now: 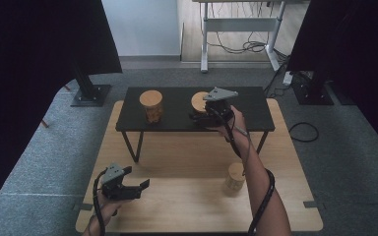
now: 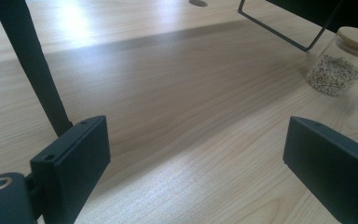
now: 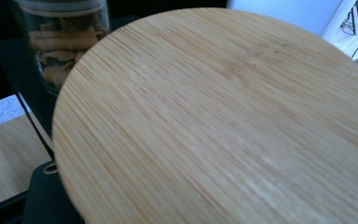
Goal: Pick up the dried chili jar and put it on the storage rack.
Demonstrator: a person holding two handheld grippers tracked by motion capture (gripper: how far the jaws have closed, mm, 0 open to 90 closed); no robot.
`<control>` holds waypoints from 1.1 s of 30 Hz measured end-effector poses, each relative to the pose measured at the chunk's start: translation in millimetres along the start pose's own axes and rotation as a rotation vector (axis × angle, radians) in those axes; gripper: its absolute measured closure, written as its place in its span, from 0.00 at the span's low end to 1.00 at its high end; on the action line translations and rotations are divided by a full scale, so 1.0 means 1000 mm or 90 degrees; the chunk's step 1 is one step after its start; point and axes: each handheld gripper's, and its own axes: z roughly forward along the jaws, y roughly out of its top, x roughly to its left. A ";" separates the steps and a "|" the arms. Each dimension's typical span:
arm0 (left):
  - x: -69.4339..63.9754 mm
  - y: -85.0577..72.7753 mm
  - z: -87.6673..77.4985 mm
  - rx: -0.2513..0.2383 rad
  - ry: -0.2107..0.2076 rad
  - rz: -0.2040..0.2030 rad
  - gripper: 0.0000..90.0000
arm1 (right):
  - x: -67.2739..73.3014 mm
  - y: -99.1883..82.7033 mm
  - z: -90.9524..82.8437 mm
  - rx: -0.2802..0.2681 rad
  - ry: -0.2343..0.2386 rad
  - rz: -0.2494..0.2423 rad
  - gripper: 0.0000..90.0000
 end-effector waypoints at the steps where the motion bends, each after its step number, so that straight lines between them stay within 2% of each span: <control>1: 0.000 0.000 0.000 0.000 0.000 0.000 0.07 | 0.000 0.000 0.001 0.000 -0.001 0.001 0.28; 18: 0.001 0.000 -0.001 -0.002 0.003 -0.001 0.07 | -0.004 0.003 0.014 0.015 -0.020 0.019 0.28; 21: 0.005 -0.001 -0.003 -0.011 -0.017 -0.014 0.07 | -0.004 0.001 0.015 0.011 -0.022 0.024 0.28; 22: 0.004 -0.001 -0.003 -0.012 -0.015 -0.013 0.08 | -0.005 0.000 0.015 0.010 -0.021 0.026 0.28; 33: 0.003 -0.001 -0.001 -0.001 -0.011 -0.010 0.08 | -0.005 -0.002 0.018 0.011 -0.028 0.049 0.27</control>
